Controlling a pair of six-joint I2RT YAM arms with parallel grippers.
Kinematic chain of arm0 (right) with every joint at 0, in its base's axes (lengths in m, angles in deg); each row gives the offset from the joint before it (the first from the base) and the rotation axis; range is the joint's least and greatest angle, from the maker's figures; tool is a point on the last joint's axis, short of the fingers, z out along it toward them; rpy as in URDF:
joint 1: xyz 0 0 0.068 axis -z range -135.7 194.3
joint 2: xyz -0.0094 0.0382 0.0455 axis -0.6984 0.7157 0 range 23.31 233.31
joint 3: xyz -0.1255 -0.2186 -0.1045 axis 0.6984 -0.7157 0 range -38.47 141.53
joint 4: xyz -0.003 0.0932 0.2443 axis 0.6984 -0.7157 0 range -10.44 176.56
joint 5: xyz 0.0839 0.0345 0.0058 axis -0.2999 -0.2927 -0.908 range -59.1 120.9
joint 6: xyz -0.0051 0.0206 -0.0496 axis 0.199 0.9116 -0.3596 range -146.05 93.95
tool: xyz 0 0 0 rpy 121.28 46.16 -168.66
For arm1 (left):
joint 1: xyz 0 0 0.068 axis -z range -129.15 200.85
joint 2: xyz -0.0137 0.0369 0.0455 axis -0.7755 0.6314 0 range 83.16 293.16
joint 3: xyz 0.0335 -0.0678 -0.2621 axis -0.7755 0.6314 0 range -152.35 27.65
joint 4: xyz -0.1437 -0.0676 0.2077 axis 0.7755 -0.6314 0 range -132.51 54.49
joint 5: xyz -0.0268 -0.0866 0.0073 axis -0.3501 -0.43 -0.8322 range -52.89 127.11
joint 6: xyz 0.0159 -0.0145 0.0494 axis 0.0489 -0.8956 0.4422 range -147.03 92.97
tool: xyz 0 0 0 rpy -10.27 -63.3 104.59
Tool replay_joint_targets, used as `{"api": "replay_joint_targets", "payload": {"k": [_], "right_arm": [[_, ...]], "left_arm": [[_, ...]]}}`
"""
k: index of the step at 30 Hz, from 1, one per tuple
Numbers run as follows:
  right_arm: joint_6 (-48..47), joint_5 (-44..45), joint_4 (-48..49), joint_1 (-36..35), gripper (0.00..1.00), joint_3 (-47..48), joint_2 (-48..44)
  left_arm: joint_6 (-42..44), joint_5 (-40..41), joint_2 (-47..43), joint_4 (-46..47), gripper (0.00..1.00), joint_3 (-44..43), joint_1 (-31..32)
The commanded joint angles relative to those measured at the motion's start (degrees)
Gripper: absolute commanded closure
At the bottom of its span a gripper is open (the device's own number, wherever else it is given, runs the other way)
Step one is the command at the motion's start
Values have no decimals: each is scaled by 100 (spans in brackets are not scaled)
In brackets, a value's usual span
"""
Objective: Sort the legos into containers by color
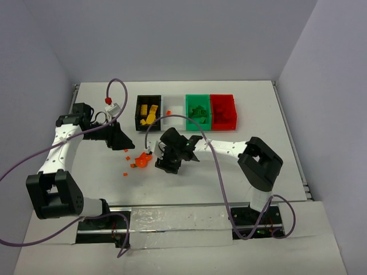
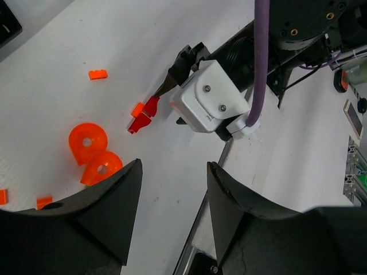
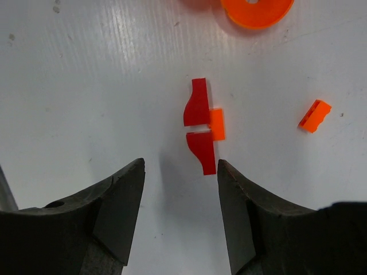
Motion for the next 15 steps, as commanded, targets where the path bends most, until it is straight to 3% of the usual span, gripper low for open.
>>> {"api": "replay_joint_targets", "payload": {"k": [1, 12, 15], "right_arm": [[-154, 119, 344, 87, 38, 269, 203], [-414, 144, 430, 277, 36, 376, 668], [-517, 84, 438, 285, 43, 299, 678]], "left_arm": [[116, -94, -136, 114, 42, -33, -39], [119, -47, -29, 114, 42, -119, -33], [129, -3, -12, 165, 42, -84, -32]]}}
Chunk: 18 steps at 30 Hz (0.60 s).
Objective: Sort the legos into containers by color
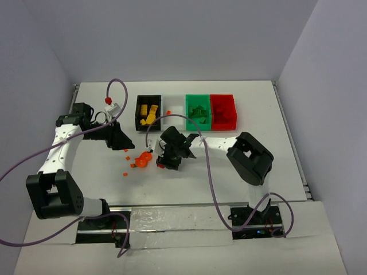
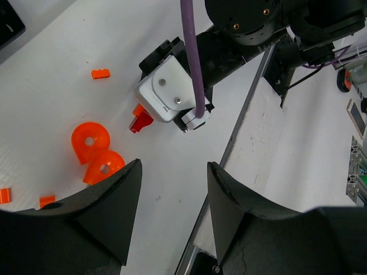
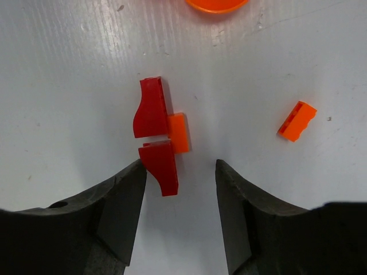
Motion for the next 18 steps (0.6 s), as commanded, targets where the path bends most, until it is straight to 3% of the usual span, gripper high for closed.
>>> {"api": "replay_joint_targets", "payload": {"k": [1, 8, 14, 18], "right_arm": [[-253, -46, 184, 40, 47, 91, 4], [-511, -227, 259, 47, 71, -275, -259], [-567, -599, 163, 62, 83, -503, -684], [-637, -908, -19, 76, 97, -641, -1083]], "left_arm": [[116, -46, 3, 153, 42, -60, -37], [41, -16, 22, 325, 43, 72, -35], [-271, 130, -8, 761, 45, 287, -32], [-512, 462, -92, 1205, 45, 566, 90]]}}
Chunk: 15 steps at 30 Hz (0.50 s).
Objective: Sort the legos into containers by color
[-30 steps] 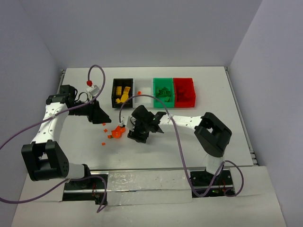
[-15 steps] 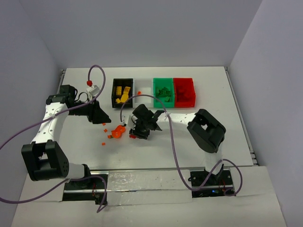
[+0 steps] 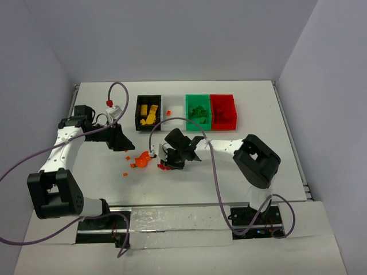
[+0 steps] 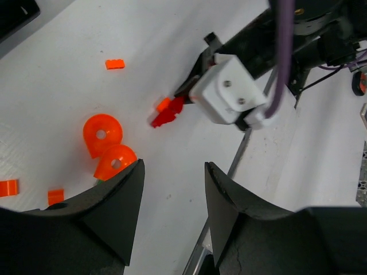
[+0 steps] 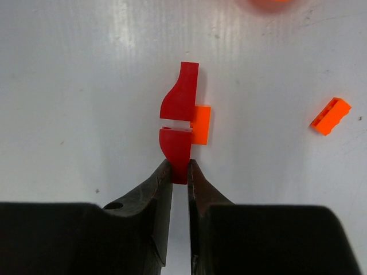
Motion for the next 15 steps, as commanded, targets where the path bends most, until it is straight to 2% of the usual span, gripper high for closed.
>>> {"api": "replay_joint_targets", "payload": {"k": [1, 5, 9, 15], "right_arm": [[-179, -491, -156, 35, 98, -142, -714], [-319, -672, -220, 30, 100, -278, -1132], [-534, -682, -321, -5, 100, -288, -1468], [-1243, -45, -542, -268, 100, -276, -1735]], "left_arm": [[-247, 318, -130, 701, 45, 250, 140], [-320, 414, -28, 776, 43, 297, 671], [-261, -13, 380, 463, 41, 132, 1088], [-391, -396, 783, 200, 39, -125, 1440]]}}
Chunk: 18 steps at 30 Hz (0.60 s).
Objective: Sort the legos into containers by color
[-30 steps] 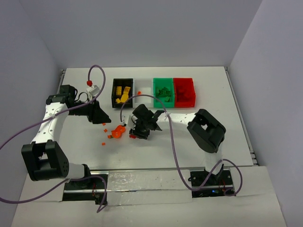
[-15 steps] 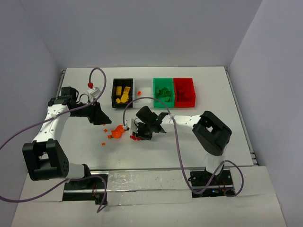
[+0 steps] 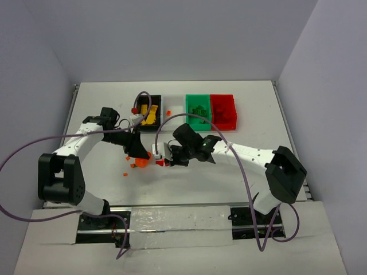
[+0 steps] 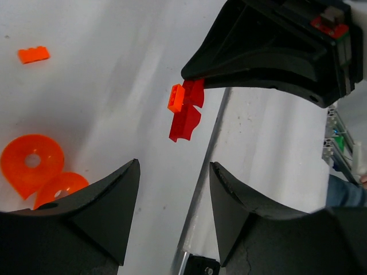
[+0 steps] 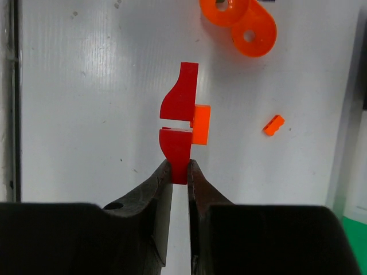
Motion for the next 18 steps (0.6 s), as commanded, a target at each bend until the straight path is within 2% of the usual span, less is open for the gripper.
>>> {"api": "replay_joint_targets", "payload": {"k": [1, 7, 13, 18], "right_arm": [[-661, 430, -261, -238, 100, -13, -232], [-1256, 976, -503, -684, 100, 40, -284], [-1473, 1468, -533, -970, 100, 69, -318], [-1486, 1543, -615, -1079, 100, 206, -328]], "left_arm": [[-194, -456, 112, -107, 40, -311, 203], [-424, -375, 184, 50, 46, -233, 559], [-469, -270, 402, 80, 46, -202, 723], [-458, -242, 525, 103, 47, -217, 894]]}}
